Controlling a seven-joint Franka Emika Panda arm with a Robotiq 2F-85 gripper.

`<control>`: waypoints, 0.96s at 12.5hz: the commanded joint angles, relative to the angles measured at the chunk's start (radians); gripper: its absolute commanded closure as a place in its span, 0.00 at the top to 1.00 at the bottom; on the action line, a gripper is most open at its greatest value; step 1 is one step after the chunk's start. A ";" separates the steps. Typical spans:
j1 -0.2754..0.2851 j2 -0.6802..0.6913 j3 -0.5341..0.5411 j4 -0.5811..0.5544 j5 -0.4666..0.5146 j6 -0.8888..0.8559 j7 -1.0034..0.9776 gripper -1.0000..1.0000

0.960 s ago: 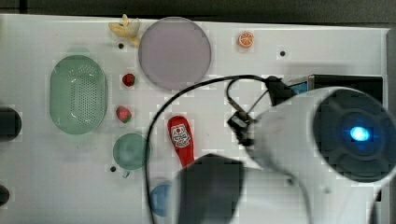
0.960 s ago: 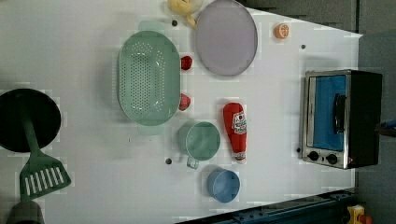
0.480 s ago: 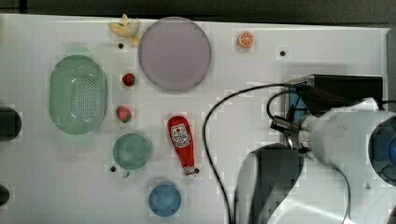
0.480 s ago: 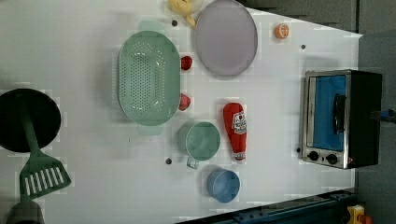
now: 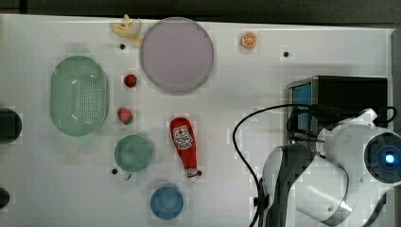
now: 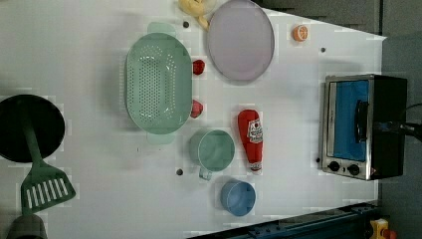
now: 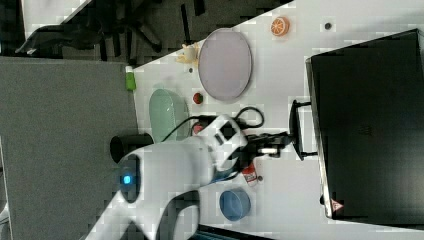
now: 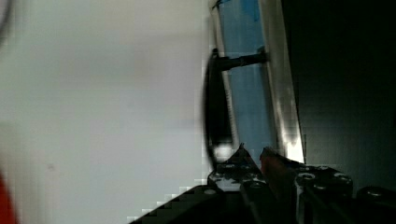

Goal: Flap open oven.

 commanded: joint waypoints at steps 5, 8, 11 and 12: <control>0.005 0.111 -0.014 0.000 0.000 0.093 -0.109 0.17; 0.007 0.140 -0.005 -0.006 0.000 0.122 -0.107 0.17; 0.016 0.146 0.010 -0.008 -0.005 0.124 -0.095 0.17; 0.022 0.148 0.014 -0.012 -0.020 0.122 -0.092 0.17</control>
